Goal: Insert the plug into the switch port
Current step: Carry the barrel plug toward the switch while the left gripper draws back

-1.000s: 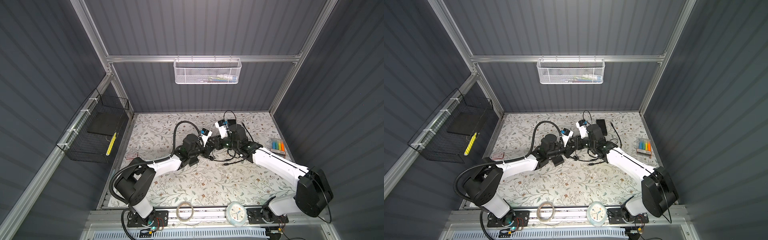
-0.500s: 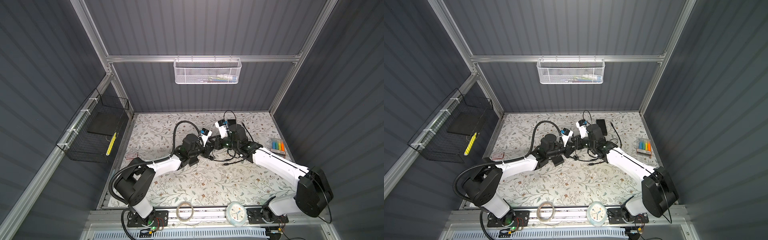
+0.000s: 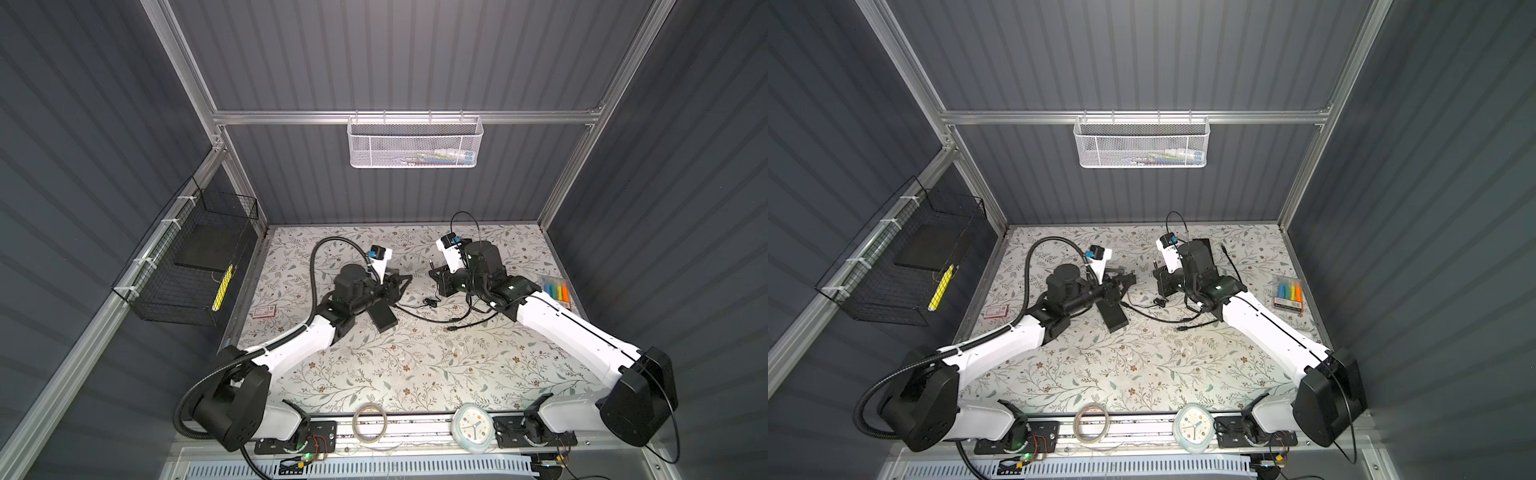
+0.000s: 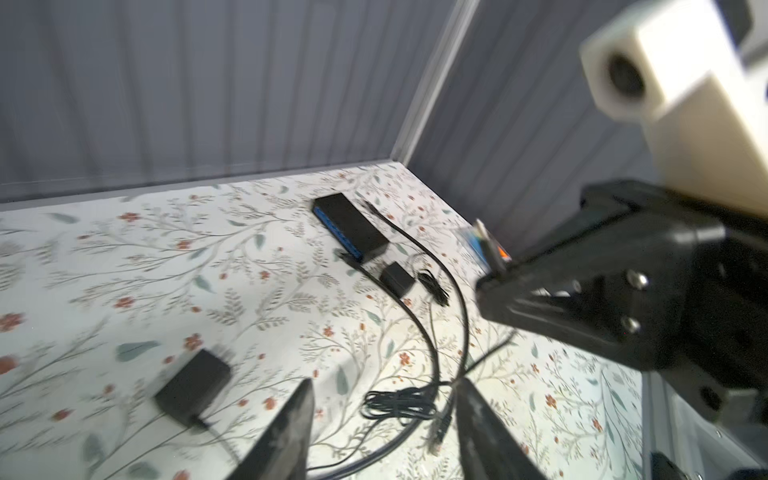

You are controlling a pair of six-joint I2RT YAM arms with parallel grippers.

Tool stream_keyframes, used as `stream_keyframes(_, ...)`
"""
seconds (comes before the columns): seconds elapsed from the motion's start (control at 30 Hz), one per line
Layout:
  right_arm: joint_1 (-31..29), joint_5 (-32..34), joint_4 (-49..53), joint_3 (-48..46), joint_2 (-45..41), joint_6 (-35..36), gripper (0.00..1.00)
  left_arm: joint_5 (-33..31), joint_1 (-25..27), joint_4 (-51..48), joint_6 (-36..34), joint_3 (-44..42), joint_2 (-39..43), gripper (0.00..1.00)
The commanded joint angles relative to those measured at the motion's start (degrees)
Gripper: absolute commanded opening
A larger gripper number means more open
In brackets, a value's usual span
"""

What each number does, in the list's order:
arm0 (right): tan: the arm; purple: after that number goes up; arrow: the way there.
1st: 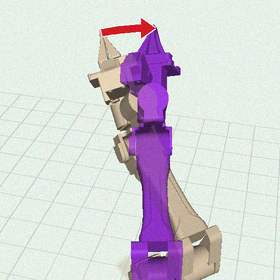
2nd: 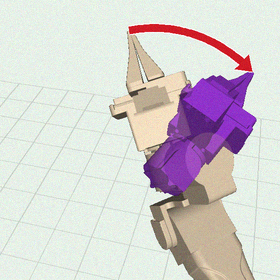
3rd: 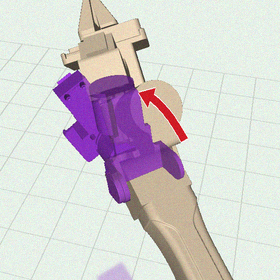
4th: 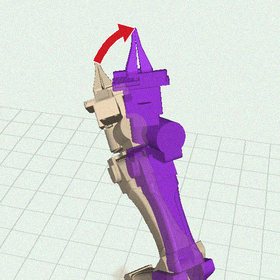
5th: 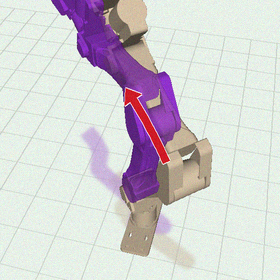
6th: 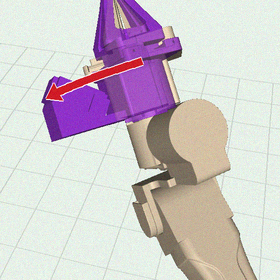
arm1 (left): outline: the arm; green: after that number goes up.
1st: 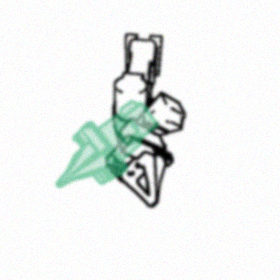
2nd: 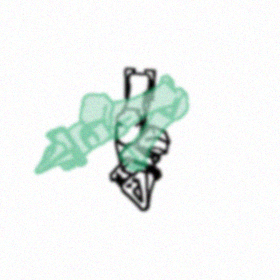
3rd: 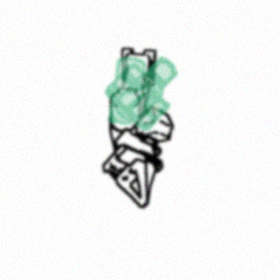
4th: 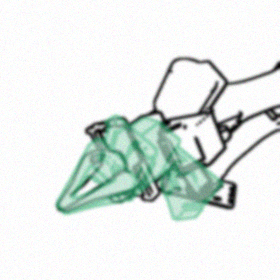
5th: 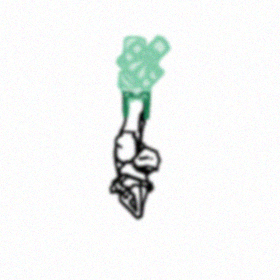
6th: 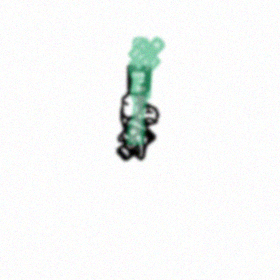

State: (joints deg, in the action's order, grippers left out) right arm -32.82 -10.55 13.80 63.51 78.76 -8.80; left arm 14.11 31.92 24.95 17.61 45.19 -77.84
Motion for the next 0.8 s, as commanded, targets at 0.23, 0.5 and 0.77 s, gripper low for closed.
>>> stream_keyframes(0.23, -9.21, -4.41, 7.57, -0.83, 13.76, 5.60, 0.00, -6.72, -10.91, -16.83, 5.81, 2.15, -5.19, 0.63)
stream_keyframes(0.5, -14.14, -6.15, 13.25, 4.38, 25.20, 9.23, 0.00, -7.28, -14.29, -19.58, 6.61, 8.71, -16.65, 0.61)
stream_keyframes(0.77, -15.61, -7.58, 10.76, 6.50, 30.53, 6.05, 0.00, -5.53, -14.68, -18.73, 5.94, 12.96, -24.84, 0.60)
